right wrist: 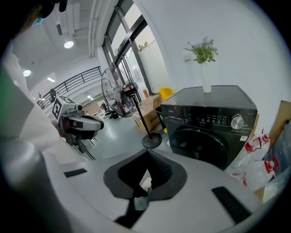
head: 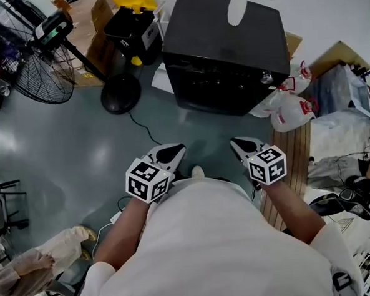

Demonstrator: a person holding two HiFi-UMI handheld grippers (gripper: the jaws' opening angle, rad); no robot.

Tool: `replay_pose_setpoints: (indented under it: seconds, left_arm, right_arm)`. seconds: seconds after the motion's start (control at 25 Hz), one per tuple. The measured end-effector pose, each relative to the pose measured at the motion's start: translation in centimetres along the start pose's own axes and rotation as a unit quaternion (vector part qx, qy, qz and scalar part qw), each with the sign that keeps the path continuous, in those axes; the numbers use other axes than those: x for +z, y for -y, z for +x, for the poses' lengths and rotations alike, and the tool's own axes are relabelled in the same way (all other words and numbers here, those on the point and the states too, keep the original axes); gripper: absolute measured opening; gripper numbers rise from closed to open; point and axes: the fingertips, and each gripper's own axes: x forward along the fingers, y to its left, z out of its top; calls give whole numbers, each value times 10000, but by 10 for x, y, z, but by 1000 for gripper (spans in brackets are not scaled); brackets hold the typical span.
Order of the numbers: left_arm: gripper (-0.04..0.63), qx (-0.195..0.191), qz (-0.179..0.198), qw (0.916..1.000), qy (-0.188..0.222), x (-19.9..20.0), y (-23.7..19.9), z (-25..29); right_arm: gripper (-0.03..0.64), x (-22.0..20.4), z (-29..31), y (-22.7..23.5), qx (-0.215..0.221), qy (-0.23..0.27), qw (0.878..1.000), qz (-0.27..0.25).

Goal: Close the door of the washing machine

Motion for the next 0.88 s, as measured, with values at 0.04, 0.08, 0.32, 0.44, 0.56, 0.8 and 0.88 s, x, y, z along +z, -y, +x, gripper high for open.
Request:
replay_pose_setpoints:
  seconds: [0.04, 0.08, 0.32, 0.44, 0.56, 0.8, 0.88]
  left_arm:
    - [21, 4, -5, 10000, 0, 0, 0, 0]
    - [21, 7, -11, 10000, 0, -1, -1, -1]
    - [20, 21, -27, 10000, -14, -1, -2, -1]
    - [21, 34, -27, 10000, -14, -1, -4, -1]
    - [20, 55, -36, 10000, -41, -2, -4, -1]
    - [21, 109, -22, 9999, -41, 1, -11, 3]
    - [21, 128, -13, 9999, -39, 2, -12, 7]
  right_arm:
    - [8, -1, 0, 0, -4, -1, 10000, 2]
    - [8, -2, 0, 0, -7, -3, 10000, 3]
    - [8, -4, 4, -2, 36, -27, 10000, -13]
    - [8, -3, 7, -1, 62, -34, 10000, -20]
    - [8, -3, 9, -1, 86, -37, 10000, -22]
    - [8, 2, 16, 2, 152, -8, 9999, -53]
    - [8, 3, 19, 5, 172, 2, 9998, -65]
